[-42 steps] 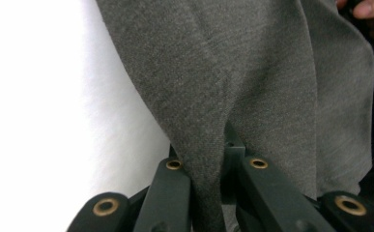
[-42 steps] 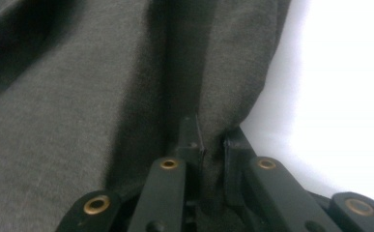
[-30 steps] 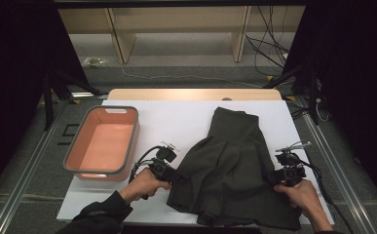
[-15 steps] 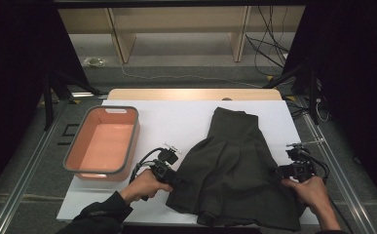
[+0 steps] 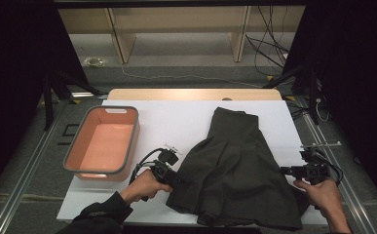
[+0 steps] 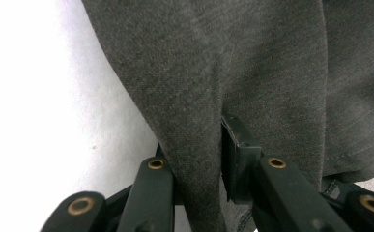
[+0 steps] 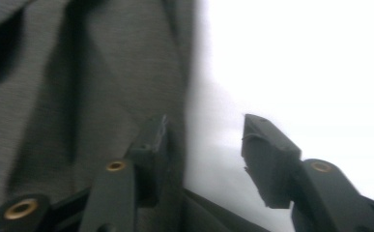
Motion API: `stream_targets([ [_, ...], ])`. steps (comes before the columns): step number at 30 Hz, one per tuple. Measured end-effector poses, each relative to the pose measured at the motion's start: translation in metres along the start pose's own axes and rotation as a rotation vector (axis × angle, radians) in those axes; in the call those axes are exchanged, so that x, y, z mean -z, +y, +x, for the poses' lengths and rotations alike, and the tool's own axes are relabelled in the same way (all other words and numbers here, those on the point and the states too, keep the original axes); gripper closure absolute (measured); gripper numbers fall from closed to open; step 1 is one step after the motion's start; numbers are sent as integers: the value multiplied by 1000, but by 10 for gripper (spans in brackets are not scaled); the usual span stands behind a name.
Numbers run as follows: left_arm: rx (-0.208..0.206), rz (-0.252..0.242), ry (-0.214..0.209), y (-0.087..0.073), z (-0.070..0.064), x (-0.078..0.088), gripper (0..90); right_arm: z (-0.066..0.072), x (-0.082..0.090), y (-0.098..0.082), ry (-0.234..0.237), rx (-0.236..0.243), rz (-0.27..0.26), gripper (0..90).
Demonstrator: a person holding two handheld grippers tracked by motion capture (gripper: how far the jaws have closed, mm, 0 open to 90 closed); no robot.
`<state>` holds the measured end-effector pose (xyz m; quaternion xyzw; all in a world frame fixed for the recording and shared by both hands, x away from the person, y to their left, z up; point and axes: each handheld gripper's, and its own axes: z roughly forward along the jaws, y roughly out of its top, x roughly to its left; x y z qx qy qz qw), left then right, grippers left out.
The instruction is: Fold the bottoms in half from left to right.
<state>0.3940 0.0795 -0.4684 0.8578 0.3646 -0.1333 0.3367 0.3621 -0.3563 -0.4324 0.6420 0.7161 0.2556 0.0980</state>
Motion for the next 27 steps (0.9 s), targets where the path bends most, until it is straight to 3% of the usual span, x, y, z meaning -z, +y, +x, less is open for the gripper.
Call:
stream_targets([
  [6, -1, -1, 2, -1, -1, 1, 748, -4, -4, -13, -75, 14, 70, 614],
  [13, -6, 1, 9, 0, -1, 1, 732, -4, -8, -30, -52, 17, 163, 587],
  [18, -10, 1, 15, 0, -2, 0, 730, -5, -7, -36, -51, 0, 168, 602],
  [24, -17, 2, 16, -1, -4, 0, 751, -2, -3, -45, -69, 3, 197, 839],
  [27, -18, 5, 16, -1, -4, 0, 761, 0, 1, -51, -49, -7, 209, 869],
])
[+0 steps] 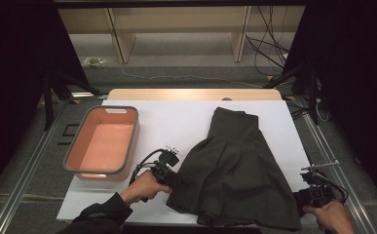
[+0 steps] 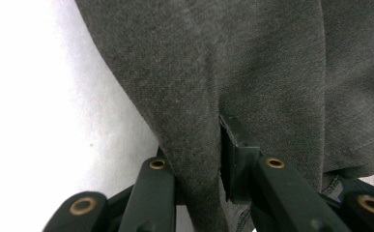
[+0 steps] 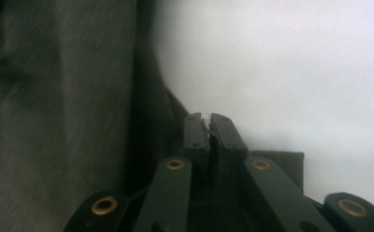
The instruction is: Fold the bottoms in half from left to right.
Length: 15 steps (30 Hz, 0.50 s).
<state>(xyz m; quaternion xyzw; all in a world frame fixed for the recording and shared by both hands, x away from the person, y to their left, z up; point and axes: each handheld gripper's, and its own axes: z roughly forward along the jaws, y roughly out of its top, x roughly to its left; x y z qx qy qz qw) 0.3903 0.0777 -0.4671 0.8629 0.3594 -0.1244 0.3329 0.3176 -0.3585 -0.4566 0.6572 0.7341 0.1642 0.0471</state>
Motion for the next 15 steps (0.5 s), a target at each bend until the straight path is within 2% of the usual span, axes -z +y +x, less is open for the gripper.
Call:
stream_targets([
  [3, -6, 2, -1, 0, 0, -1, 764, 4, 2, -8, 23, 1, 9, 878],
  [6, -5, 3, -4, -1, -2, -2, 765, 7, 5, -14, 18, 20, 10, 881],
  [8, -6, 9, -7, -1, -2, -3, 766, 5, 5, -15, 1, 8, 5, 862],
  [10, -10, 10, -7, -2, -3, -3, 770, 3, 6, -15, -52, -1, 7, 835],
  [11, -13, 14, -8, -2, -3, -3, 771, 1, 6, -15, -62, 2, 6, 837],
  [15, -10, 20, -12, -2, -4, -4, 778, 3, 7, -17, -58, 19, 21, 870],
])
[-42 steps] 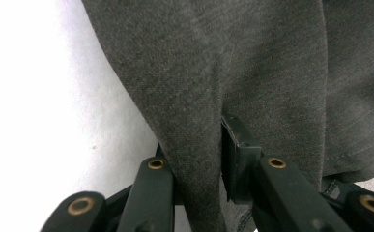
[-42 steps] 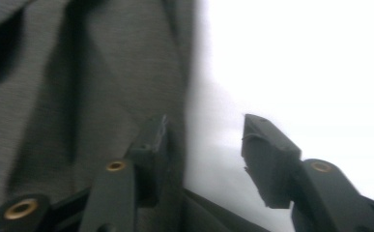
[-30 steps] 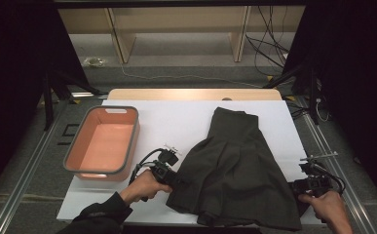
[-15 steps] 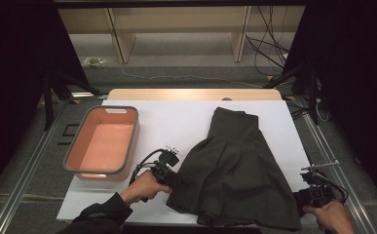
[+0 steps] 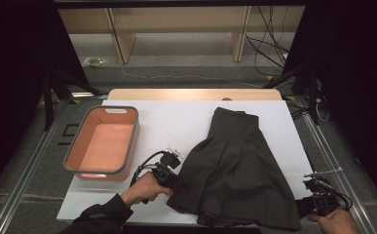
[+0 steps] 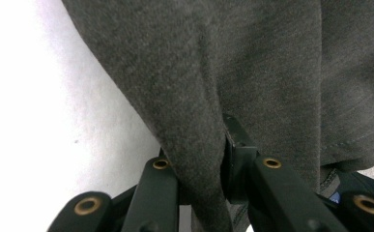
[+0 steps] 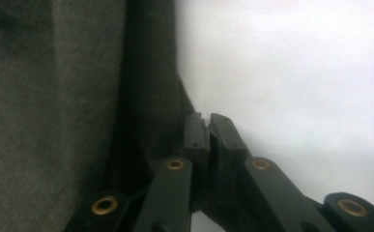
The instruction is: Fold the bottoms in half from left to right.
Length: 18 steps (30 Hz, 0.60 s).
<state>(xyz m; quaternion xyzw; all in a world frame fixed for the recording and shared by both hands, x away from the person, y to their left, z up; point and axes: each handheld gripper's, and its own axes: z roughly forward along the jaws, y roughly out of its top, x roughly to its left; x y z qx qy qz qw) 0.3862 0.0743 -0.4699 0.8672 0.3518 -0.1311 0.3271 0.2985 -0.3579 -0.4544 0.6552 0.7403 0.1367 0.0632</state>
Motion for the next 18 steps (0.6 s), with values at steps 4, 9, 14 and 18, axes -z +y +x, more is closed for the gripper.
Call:
stream_targets([
  [4, 0, 6, -3, 0, 1, 1, 777, 1, 2, -1, 4, 4, 7, 873],
  [9, 12, -26, 3, 3, 5, 6, 742, 0, 5, 11, -49, 4, -51, 814],
  [14, 21, -52, 24, 5, 6, 12, 709, -2, 11, 40, -24, -1, -205, 722],
  [18, 19, -42, 21, 4, 7, 11, 728, 3, 13, 64, 12, 11, -279, 681],
])
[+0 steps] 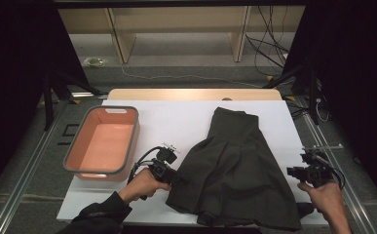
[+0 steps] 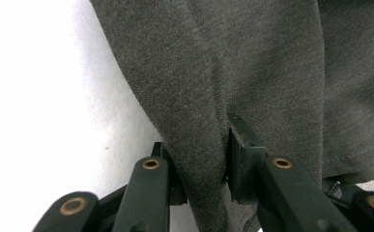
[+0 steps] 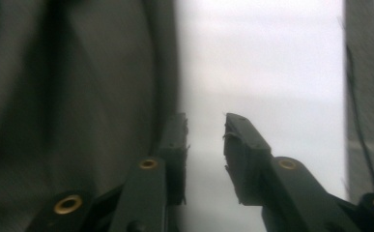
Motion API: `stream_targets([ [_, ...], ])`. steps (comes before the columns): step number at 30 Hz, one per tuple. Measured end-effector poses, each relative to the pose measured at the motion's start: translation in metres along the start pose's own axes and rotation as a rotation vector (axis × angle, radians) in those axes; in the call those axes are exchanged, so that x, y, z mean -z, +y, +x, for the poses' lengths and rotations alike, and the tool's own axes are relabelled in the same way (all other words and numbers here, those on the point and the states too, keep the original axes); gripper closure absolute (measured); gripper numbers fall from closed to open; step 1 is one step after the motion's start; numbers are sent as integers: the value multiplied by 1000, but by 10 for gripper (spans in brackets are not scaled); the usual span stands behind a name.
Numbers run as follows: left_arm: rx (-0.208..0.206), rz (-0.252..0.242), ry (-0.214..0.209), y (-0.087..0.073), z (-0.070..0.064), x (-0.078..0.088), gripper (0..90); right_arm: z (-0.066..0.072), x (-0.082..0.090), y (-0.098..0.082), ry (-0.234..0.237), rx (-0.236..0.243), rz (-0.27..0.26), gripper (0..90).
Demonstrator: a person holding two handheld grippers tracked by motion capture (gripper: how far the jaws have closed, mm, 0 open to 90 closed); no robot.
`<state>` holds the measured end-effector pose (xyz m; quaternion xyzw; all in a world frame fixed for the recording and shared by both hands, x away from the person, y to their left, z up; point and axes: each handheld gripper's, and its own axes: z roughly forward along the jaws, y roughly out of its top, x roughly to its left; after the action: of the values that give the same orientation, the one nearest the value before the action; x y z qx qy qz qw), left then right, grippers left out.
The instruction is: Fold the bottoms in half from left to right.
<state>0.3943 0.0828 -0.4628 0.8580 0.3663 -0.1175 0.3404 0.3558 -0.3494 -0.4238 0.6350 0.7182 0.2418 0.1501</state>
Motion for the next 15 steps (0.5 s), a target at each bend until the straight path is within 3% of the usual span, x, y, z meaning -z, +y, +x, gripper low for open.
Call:
stream_targets([
  [2, -5, 3, -1, 0, -1, 0, 734, 3, -6, 12, 45, -9, -9, 654],
  [8, -5, 3, -1, 0, 0, 0, 738, 10, -30, 39, 121, 17, -9, 568],
  [15, -13, 5, 1, 1, -1, -1, 742, 20, -52, 60, 157, 38, 3, 529],
])
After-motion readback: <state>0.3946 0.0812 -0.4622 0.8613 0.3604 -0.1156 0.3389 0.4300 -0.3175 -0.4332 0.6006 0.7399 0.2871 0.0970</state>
